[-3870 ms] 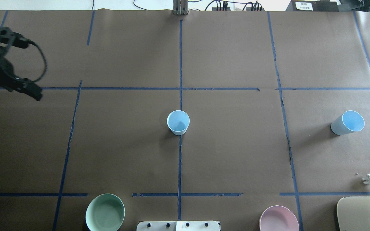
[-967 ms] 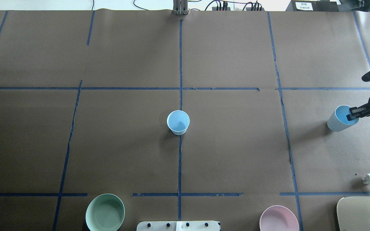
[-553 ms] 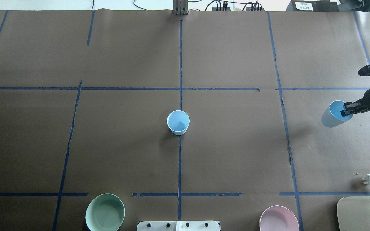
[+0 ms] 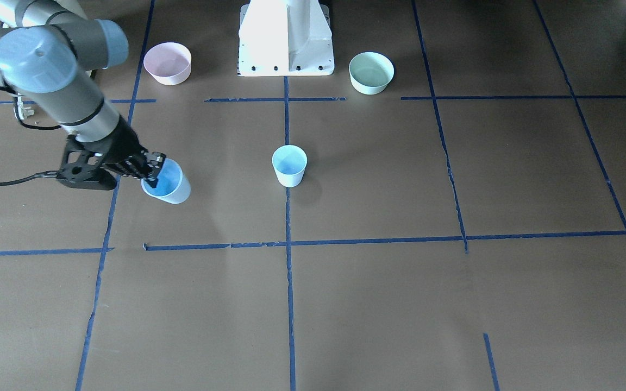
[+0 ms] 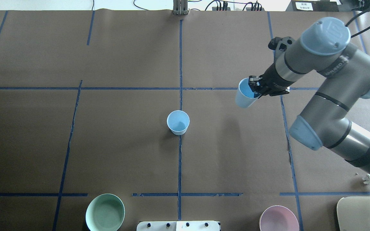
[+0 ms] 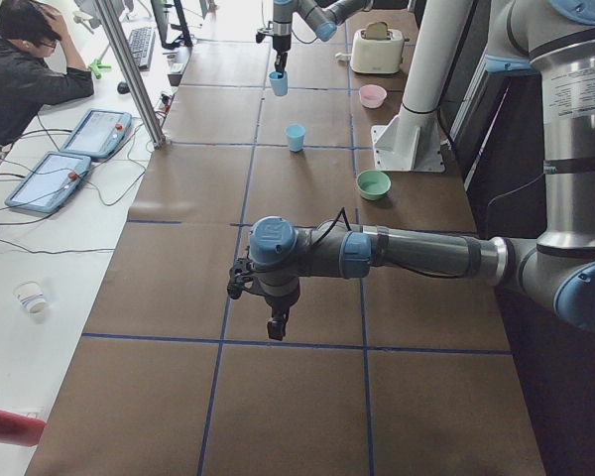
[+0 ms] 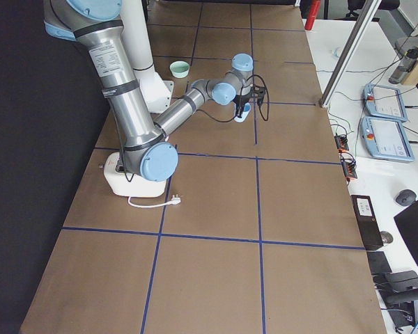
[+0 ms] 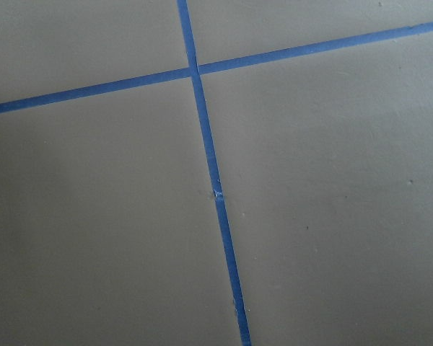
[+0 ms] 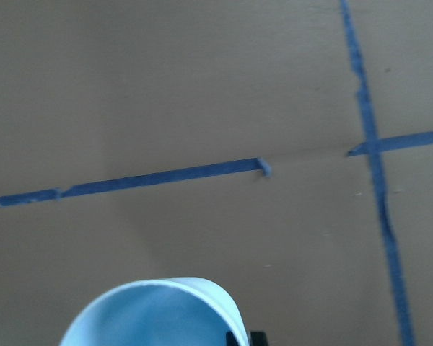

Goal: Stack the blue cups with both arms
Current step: 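Carry the held cup over the center cup and lower it inside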

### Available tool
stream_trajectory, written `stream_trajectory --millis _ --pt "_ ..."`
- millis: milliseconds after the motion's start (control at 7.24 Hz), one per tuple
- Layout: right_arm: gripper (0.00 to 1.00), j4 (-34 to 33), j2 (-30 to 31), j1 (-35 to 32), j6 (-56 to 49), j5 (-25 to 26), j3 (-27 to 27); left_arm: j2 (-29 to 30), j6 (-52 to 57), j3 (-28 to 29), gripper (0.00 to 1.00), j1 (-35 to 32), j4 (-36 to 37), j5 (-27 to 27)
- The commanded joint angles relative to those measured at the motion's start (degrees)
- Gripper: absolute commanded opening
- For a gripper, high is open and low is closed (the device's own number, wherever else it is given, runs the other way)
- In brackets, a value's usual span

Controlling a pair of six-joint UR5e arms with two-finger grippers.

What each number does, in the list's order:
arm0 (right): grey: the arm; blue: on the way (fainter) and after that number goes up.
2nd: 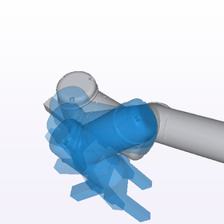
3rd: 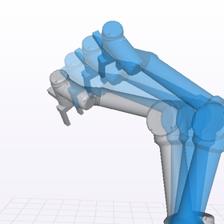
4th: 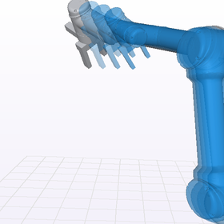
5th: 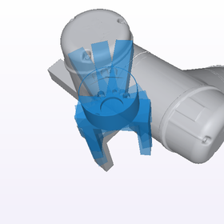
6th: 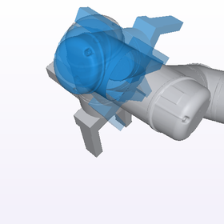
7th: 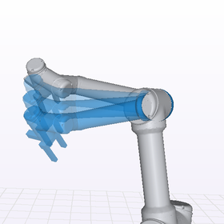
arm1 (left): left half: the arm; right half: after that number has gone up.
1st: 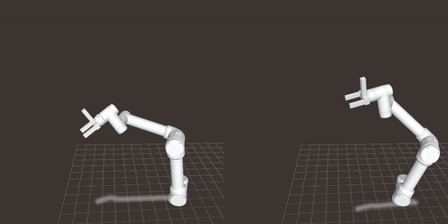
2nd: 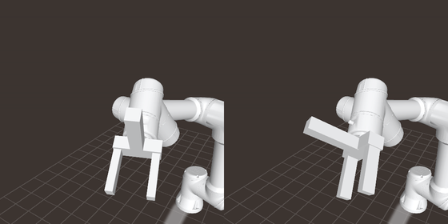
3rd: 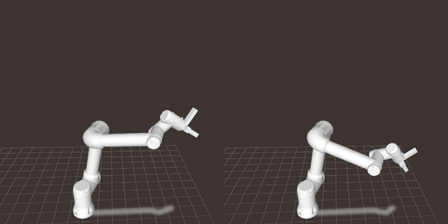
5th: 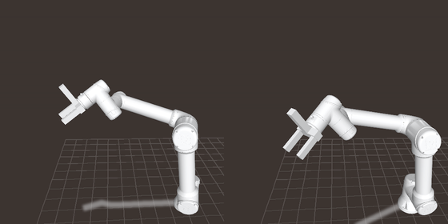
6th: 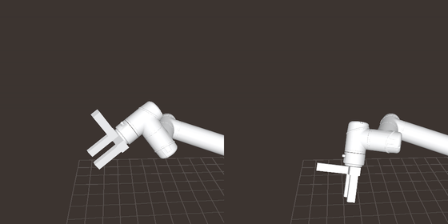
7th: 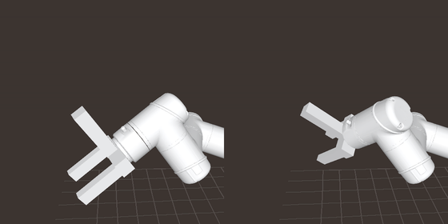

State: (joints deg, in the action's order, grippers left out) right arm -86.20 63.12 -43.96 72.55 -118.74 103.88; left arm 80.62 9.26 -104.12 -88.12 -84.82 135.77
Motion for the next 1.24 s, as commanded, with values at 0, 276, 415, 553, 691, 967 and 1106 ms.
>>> stream_trajectory --millis 0,276,415,553,691,967,1106 --pt "0.0 -6.1 -10.5 7.5 12.1 6.5 0.2 -0.5 0.1 0.0 1.0 0.0 0.0 -0.1" --pt "0.0 -6.1 -13.9 12.7 18.9 13.6 -0.5 -0.5 0.1 0.0 1.0 0.0 0.0 0.0" --pt "0.01 -6.6 -14.6 14.0 20.0 15.3 -0.6 -0.5 0.1 0.0 1.0 0.0 0.0 0.0" --pt "0.02 -7.2 -14.7 15.6 20.5 17.2 -0.7 -0.5 0.0 0.1 1.0 0.0 0.0 0.0" --pt "0.02 -8.1 -14.6 17.4 20.6 19.2 -1.0 -0.5 0.0 0.0 1.0 0.0 0.0 0.0" --pt "0.14 -8.2 -14.5 18.0 20.8 19.7 -1.1 -0.5 0.0 0.1 1.0 0.0 0.0 0.0" --pt "0.99 -8.1 -14.5 18.5 20.5 20.3 -1.5 -0.5 0.0 0.1 1.0 0.0 0.0 0.0"
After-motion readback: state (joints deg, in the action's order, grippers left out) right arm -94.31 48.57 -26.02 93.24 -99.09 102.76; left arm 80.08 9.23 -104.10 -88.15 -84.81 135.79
